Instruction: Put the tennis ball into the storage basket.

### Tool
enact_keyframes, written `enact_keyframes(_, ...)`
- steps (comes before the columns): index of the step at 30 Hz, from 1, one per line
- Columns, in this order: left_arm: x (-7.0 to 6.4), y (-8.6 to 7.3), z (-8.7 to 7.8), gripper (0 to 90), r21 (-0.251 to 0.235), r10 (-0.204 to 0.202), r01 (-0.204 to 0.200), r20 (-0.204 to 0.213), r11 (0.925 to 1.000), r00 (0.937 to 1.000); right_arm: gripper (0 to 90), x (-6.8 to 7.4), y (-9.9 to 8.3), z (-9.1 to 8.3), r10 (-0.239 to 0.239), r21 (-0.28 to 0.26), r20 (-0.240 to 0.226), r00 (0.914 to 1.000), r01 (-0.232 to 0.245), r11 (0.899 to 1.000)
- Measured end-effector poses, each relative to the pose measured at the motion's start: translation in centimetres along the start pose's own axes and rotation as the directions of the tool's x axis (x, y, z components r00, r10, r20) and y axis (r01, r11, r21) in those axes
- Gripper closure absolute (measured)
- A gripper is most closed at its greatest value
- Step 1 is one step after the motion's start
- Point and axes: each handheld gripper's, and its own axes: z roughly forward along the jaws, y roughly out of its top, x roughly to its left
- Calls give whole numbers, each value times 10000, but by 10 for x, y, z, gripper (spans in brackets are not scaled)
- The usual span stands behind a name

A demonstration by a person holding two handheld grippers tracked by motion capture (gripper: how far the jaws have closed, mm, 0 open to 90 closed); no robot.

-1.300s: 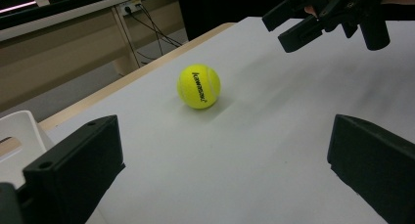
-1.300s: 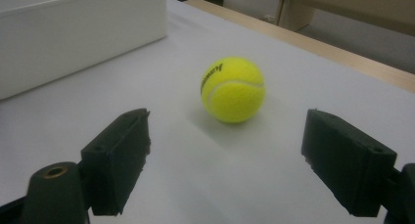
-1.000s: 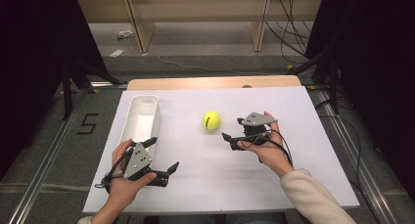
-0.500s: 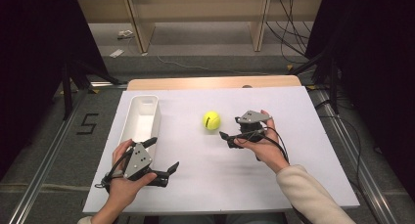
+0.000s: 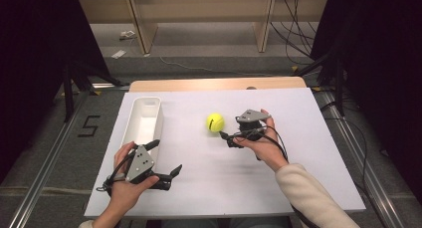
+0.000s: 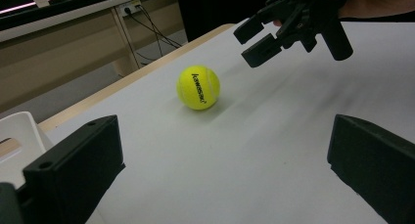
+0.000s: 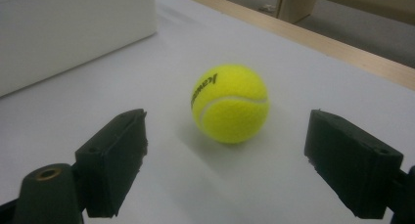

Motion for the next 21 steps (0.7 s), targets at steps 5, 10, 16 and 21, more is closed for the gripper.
enact_keyframes(5, 0, 0, 0, 0, -9, 1, -1, 1, 10000, 10000, 163, -1, 2, 7, -16, 75, 55, 10000, 16, 10000)
enact_keyframes(10, 0, 0, 0, 0, -21, 0, 0, 9, 10000, 10000, 163, -2, 4, 11, 9, 99, 112, 9999, -10, 10000)
enact_keyframes(16, 0, 0, 0, 0, -25, -10, 10, 5, 10000, 10000, 162, -2, 6, 16, 11, 67, 106, 9999, -12, 10000)
enact_keyframes(21, 0, 0, 0, 0, -19, 0, 0, 3, 10000, 10000, 162, -1, 8, 18, 8, 55, 76, 10000, -8, 10000)
